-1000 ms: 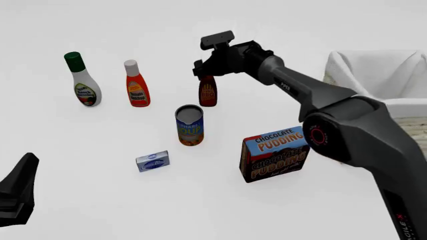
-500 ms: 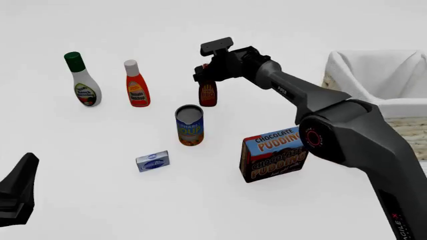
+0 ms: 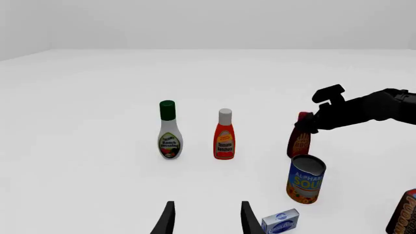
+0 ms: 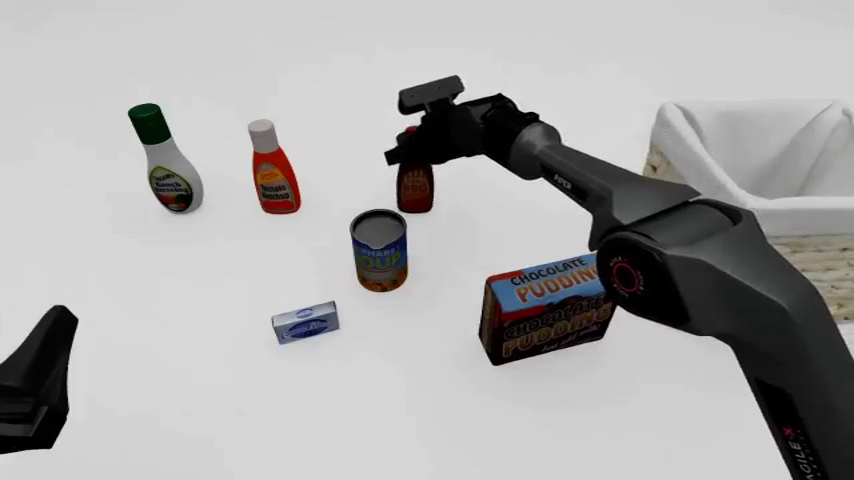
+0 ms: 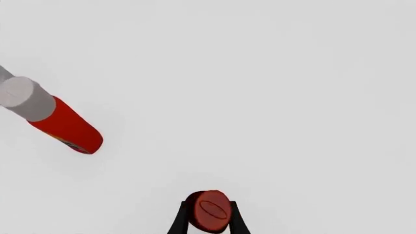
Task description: Pick the bbq sauce and place it in the basket.
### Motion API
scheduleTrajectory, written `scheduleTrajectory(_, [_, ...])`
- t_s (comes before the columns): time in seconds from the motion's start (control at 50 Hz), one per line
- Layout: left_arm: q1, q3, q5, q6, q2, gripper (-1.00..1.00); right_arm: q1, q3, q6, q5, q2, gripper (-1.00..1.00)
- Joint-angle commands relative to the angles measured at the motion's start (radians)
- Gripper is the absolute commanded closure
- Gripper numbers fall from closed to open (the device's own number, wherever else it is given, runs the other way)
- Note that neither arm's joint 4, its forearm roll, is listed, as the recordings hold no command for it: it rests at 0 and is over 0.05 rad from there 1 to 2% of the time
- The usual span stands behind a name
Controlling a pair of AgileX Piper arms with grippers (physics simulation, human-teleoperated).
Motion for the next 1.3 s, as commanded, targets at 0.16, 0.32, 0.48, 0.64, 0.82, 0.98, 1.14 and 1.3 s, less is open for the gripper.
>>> scheduleTrajectory(0.16, [0.000,0.000,0.000,0.000,0.000,-1.00,0.004,0.012,0.007,0.000,-0.007,1.00])
scheduleTrajectory(0.32, [0.000,0.000,0.000,0.000,0.000,-1.00,0.006,0.021,0.004,0.003,-0.028,1.00])
scheduleTrajectory(0.48, [0.000,0.000,0.000,0.000,0.000,-1.00,0.006,0.031,-0.008,0.013,-0.073,1.00])
scheduleTrajectory(0.64, [0.000,0.000,0.000,0.000,0.000,-1.00,0.001,0.055,-0.020,0.014,-0.113,1.00])
scheduleTrajectory(0.82, [0.000,0.000,0.000,0.000,0.000,-1.00,-0.002,0.080,-0.032,0.015,-0.153,1.00])
scheduleTrajectory(0.98, [0.000,0.000,0.000,0.000,0.000,-1.00,-0.001,0.098,-0.039,0.019,-0.187,1.00])
scheduleTrajectory(1.14, [0.000,0.000,0.000,0.000,0.000,-1.00,0.001,0.107,-0.051,0.039,-0.233,1.00])
scheduleTrajectory(1.3, [0.000,0.000,0.000,0.000,0.000,-1.00,0.004,0.139,-0.072,0.057,-0.316,1.00])
